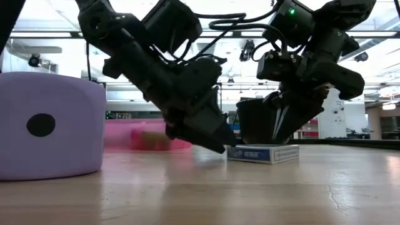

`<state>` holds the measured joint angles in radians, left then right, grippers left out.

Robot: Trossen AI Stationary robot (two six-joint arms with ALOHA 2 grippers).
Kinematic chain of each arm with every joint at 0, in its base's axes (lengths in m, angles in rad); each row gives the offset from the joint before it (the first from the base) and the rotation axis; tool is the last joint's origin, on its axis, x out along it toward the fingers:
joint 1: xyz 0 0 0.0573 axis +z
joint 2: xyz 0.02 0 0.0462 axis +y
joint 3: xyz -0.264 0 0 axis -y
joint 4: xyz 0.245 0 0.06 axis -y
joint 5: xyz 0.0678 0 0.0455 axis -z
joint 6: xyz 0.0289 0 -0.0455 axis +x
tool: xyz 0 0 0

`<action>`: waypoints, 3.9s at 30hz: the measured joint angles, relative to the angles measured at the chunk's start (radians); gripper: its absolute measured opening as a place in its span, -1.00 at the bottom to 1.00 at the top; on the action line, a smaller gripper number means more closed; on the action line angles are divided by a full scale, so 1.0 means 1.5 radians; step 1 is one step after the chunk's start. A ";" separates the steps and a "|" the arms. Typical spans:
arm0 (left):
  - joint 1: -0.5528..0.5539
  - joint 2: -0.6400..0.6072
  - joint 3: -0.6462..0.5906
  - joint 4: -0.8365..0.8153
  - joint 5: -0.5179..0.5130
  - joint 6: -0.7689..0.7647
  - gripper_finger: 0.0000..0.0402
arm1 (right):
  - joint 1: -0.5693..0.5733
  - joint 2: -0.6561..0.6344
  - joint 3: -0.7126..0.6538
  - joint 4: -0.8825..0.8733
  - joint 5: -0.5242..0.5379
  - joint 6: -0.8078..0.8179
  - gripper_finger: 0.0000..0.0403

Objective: Pick & Place Toys
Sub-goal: Put the blue deck of cards into the transparent bin

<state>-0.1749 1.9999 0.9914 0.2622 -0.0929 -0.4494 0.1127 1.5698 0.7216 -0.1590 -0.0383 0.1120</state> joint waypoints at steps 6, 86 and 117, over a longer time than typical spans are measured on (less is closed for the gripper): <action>-0.004 -0.005 0.016 -0.007 0.000 0.010 0.26 | 0.000 -0.012 0.000 0.001 0.020 0.014 -0.91; -0.092 0.000 0.066 -0.072 -0.138 -0.040 -0.99 | -0.034 0.031 0.043 0.030 -0.001 0.046 -0.88; -0.104 0.018 0.066 -0.049 -0.130 -0.103 -1.00 | -0.064 0.019 0.047 -0.011 0.014 0.030 -0.85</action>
<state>-0.3310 2.0274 1.0903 0.1890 -0.2875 -0.6042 0.0172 1.5978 0.7925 -0.1759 -0.0176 0.1573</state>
